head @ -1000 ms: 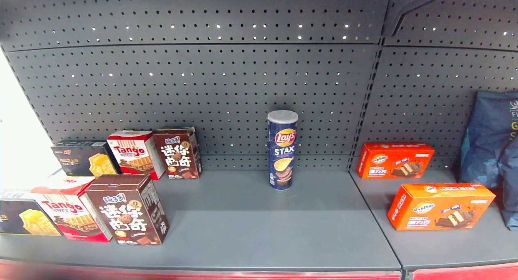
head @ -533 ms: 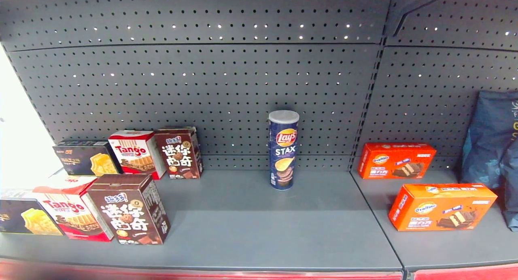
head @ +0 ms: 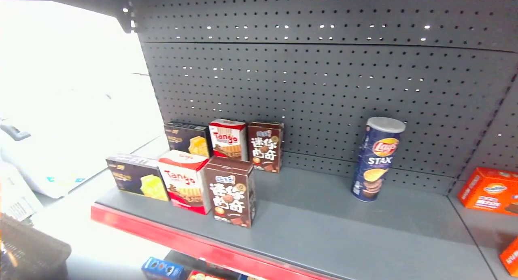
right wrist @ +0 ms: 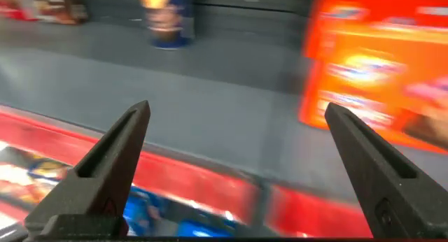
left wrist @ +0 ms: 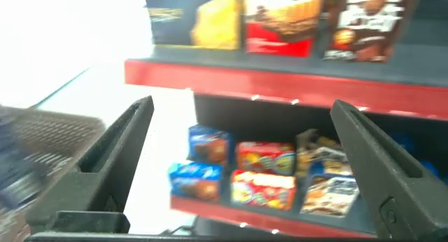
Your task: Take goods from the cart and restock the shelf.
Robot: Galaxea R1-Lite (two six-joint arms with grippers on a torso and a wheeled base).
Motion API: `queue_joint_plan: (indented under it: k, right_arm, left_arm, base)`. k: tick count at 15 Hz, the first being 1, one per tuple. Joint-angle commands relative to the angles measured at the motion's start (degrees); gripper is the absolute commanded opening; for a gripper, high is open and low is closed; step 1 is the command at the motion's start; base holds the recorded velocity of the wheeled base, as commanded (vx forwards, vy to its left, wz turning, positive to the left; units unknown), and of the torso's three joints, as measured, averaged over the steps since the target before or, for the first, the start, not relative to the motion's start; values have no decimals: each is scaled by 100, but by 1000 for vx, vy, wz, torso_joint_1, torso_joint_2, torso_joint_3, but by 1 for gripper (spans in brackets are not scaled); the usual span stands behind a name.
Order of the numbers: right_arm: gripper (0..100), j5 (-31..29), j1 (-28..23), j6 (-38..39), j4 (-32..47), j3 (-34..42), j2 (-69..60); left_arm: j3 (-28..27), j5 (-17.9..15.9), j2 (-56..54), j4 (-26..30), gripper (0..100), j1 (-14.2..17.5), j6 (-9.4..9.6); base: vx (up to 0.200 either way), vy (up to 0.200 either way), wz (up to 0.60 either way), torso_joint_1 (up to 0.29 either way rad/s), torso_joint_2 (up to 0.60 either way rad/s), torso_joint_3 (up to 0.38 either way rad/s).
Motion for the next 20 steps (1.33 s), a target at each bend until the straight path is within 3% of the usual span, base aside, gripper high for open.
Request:
queue_joint_plan:
  k: [1, 11, 18, 19, 20]
  right_arm:
    - [100, 0, 0, -2, -6, 0, 0]
    - [100, 9, 0, 7, -6, 0, 0]
    - [100, 0, 0, 7, -6, 0, 0]
    - [100, 0, 0, 7, -6, 0, 0]
    - [100, 0, 0, 7, -6, 0, 0]
  left_arm:
    - [1, -2, -2, -4, 100, 1, -1]
    - [1, 7, -2, -4, 100, 1, -1]
    - [10, 42, -2, -4, 100, 1, 8]
    - [-25, 95, -2, -4, 100, 9, 52]
    - [-192, 60, 85, 22, 100, -17, 245]
  base:
    - [0, 0, 600, 2, 7, -2]
    - [0, 0, 600, 3, 3, 3]
    - [0, 0, 0, 0, 0, 0]
    - [0, 0, 0, 0, 0, 0]
    - [0, 0, 0, 0, 0, 0]
